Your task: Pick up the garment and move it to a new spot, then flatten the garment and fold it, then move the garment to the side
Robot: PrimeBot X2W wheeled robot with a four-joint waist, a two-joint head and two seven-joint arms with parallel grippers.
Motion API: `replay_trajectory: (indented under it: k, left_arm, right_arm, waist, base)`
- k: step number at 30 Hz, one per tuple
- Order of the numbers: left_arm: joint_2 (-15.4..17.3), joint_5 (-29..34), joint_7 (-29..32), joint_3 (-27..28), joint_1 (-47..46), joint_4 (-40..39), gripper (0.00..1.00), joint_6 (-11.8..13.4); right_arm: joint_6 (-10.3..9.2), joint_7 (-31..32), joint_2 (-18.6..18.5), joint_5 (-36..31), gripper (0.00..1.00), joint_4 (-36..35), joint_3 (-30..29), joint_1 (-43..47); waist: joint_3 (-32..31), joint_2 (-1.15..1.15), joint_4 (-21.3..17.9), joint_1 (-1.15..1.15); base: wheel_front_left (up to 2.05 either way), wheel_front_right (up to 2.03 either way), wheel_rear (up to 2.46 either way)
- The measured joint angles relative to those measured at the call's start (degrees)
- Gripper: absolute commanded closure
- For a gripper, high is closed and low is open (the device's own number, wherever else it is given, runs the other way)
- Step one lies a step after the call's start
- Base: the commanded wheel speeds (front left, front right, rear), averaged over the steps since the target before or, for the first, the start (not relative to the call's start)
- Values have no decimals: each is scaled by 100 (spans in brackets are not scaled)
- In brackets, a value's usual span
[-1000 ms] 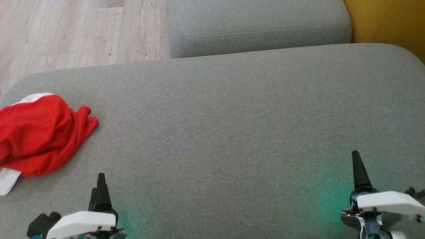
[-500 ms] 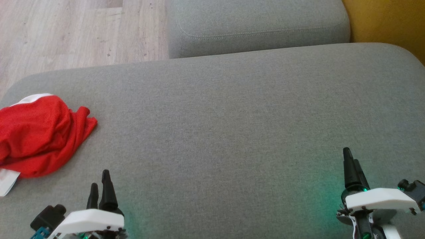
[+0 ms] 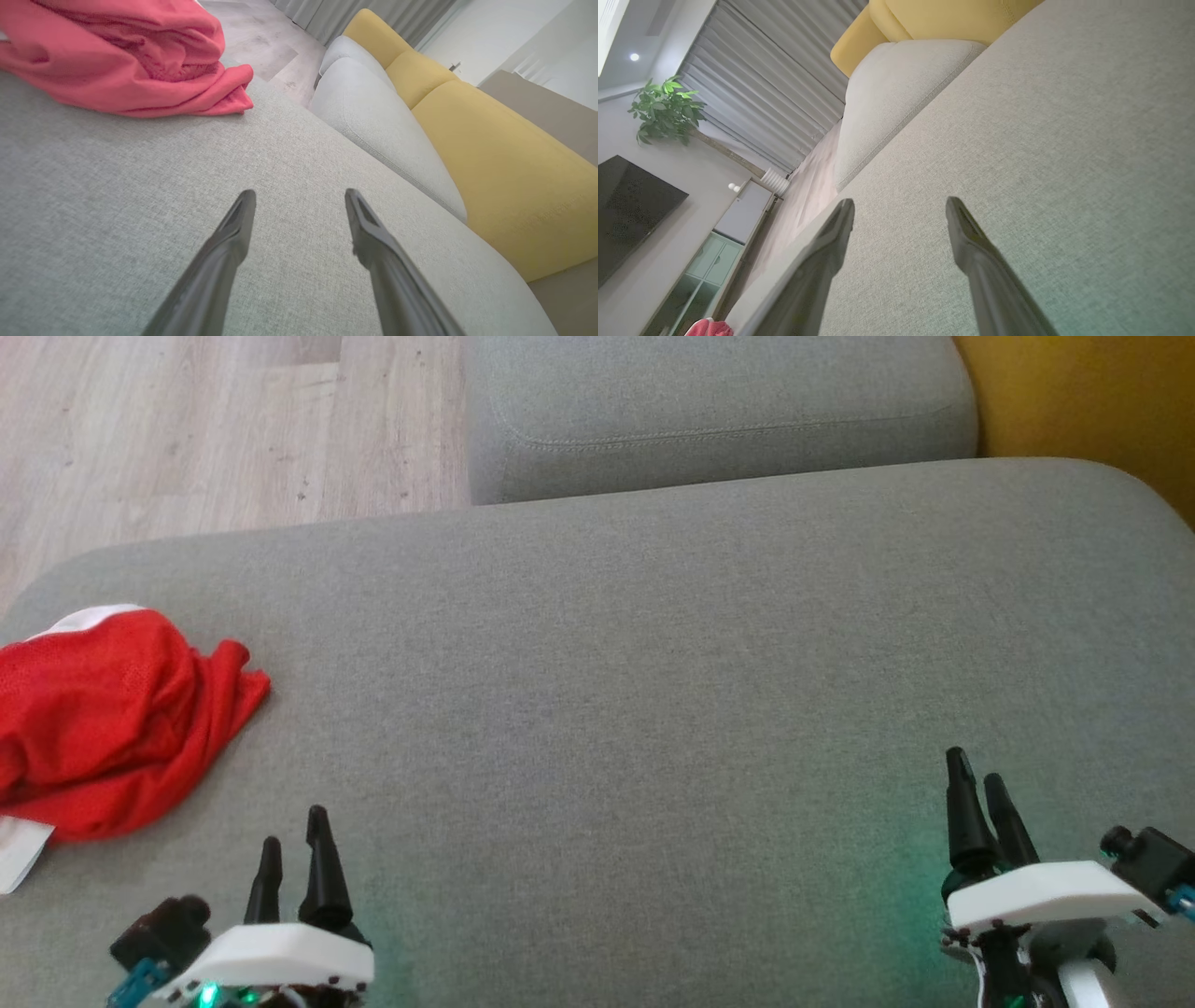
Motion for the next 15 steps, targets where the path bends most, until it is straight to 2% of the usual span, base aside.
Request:
replay_trajectory:
  k: [15]
  left_arm:
    - [49, 1010, -255, -240, -1, 3, 0, 152]
  right_arm:
    - [0, -101, -1, -1162, 0, -135, 153, 1]
  waist:
    - [-40, 0, -15, 0]
  base:
    - [0, 0, 0]
